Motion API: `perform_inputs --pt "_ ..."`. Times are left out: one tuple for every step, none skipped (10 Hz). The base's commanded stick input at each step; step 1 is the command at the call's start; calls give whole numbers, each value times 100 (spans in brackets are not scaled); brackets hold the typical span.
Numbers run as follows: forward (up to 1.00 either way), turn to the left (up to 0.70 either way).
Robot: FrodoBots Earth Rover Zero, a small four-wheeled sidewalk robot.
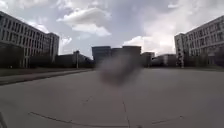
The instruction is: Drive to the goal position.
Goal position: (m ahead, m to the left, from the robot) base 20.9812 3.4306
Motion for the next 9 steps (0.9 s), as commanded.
perform_inputs --pt "70 0" --pt "70 0" --pt "70 0" --pt "70 0" --pt "70 0" --pt "70 0" --pt "70 0" --pt "70 0" --pt "70 0"
